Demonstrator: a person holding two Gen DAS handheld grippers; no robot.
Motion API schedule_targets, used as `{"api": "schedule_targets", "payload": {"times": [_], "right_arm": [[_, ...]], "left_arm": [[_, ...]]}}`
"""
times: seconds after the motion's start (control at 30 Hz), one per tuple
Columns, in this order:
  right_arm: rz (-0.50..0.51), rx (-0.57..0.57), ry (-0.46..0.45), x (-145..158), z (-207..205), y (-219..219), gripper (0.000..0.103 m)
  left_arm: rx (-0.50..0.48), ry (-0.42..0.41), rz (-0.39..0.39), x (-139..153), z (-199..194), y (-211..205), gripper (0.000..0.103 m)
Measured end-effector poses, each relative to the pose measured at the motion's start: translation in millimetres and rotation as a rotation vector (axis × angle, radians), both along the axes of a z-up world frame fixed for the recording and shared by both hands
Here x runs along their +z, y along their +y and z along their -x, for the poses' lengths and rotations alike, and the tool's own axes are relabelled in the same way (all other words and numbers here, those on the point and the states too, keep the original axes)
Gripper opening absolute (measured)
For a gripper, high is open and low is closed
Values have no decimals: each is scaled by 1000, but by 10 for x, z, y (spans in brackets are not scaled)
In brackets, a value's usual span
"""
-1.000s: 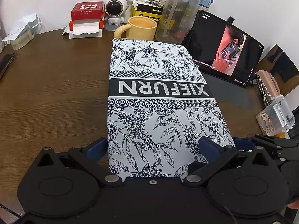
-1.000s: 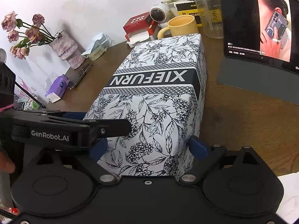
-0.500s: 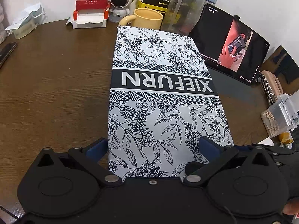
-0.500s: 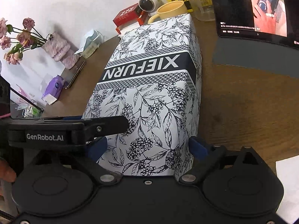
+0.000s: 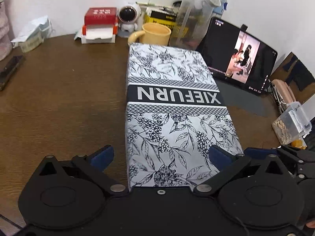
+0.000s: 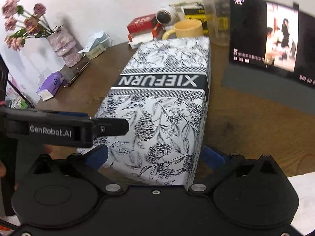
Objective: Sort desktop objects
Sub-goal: 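Open the left gripper and pull it back from the closed box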
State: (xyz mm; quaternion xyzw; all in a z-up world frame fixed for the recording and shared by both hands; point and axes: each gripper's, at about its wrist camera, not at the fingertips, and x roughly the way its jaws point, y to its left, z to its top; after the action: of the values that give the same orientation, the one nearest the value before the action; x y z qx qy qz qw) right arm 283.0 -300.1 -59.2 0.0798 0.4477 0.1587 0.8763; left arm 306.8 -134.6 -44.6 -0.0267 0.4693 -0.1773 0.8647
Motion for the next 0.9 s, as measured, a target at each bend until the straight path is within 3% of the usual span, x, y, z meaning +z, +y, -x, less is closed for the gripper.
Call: {"api": "schedule_targets", "payload": {"times": [0.33, 0.57, 0.9], "right_arm": [[49, 33, -73, 273, 504, 231, 103], [72, 71, -104, 358, 844, 346, 103], [90, 93, -144, 490, 1294, 510, 103]], "left_arm": [[31, -70, 9, 319, 433, 274, 103], [147, -108, 46, 477, 809, 589, 103], [188, -166, -44, 643, 1339, 828, 103]]}}
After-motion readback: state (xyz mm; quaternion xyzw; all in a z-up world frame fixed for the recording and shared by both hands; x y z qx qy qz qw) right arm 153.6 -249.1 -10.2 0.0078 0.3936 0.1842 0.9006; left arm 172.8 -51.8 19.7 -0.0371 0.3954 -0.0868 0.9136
